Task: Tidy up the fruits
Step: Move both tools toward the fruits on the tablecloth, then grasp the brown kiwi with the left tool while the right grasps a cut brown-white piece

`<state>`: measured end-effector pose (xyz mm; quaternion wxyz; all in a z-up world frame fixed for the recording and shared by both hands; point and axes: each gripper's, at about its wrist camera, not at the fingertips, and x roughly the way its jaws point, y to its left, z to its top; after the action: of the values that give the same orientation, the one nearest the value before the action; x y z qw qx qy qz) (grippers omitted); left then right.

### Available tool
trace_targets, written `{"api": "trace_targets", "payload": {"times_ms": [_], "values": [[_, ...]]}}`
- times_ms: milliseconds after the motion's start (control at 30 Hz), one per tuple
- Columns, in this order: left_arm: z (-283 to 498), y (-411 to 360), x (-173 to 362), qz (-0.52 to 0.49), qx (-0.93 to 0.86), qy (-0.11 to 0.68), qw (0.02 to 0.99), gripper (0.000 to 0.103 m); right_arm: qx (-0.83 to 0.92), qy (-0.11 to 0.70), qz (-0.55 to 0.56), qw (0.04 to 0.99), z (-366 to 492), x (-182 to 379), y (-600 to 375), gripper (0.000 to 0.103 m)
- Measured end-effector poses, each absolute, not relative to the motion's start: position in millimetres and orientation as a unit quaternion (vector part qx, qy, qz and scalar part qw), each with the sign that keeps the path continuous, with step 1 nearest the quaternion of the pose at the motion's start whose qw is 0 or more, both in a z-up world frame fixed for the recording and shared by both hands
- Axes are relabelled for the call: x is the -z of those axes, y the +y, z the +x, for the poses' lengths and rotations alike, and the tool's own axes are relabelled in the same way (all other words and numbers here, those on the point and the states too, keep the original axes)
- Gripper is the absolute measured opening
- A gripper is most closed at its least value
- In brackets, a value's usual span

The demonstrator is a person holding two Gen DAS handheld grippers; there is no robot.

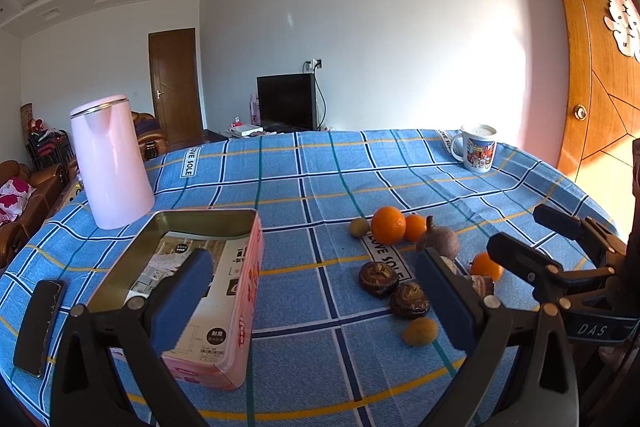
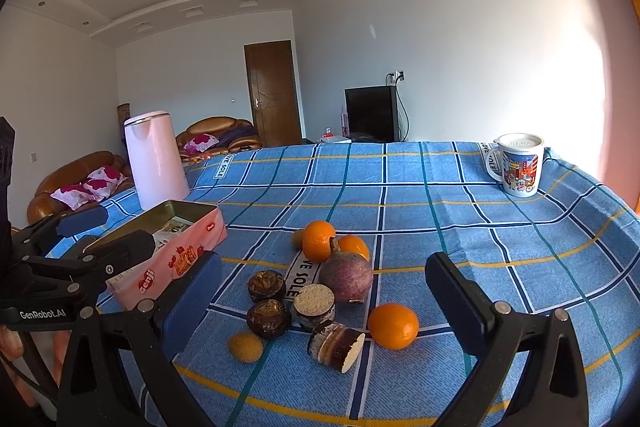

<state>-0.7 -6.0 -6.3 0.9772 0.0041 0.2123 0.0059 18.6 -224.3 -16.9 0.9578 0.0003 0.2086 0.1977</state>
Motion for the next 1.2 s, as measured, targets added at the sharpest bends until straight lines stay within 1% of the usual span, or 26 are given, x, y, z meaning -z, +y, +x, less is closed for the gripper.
{"api": "trace_targets", "payload": {"times_ms": [267,400,467,533,633,700,833,900,933,967,1000,1067,1133,1200], "values": [[5,-11,21,-0.010,0.004,0.228,0.974,0.103,-0.180,0.195,-0.012,0.964,18,23,-232,0.102],[12,-29,38,0.008,0.028,0.250,0.968,0.103,-0.155,0.204,-0.032,0.966,14,35,-241,0.102],[16,-37,47,0.008,0.038,0.264,0.964,0.099,-0.156,0.213,-0.041,0.964,14,43,-246,0.102],[19,-42,53,0.006,0.050,0.278,0.959,0.097,-0.154,0.223,-0.044,0.962,15,50,-250,0.100],[22,-47,61,0.003,0.062,0.296,0.953,0.096,-0.162,0.241,-0.026,0.957,18,55,-255,0.093],[24,-51,66,0.004,0.071,0.305,0.950,0.092,-0.166,0.244,-0.004,0.955,20,59,-258,0.090],[31,-63,74,0.011,0.094,0.327,0.940,0.079,-0.159,0.253,0.013,0.954,22,60,-266,0.082],[35,-68,78,0.011,0.104,0.336,0.936,0.074,-0.167,0.255,0.023,0.952,22,61,-268,0.081],[37,-70,80,0.011,0.112,0.343,0.933,0.066,-0.170,0.256,0.026,0.951,23,61,-267,0.080],[39,-72,83,0.011,0.122,0.351,0.928,0.055,-0.173,0.257,0.027,0.950,23,61,-267,0.079],[40,-73,86,0.010,0.128,0.359,0.925,0.051,-0.177,0.257,0.028,0.950,24,61,-266,0.079],[37,-73,85,0.013,0.129,0.353,0.926,0.043,-0.189,0.260,0.032,0.946,25,61,-263,0.074],[37,-67,85,0.004,0.135,0.352,0.926,0.031,-0.198,0.264,0.032,0.943,29,62,-259,0.070],[36,-61,84,0.000,0.130,0.347,0.929,0.031,-0.207,0.271,0.028,0.940,31,63,-252,0.065]]}}
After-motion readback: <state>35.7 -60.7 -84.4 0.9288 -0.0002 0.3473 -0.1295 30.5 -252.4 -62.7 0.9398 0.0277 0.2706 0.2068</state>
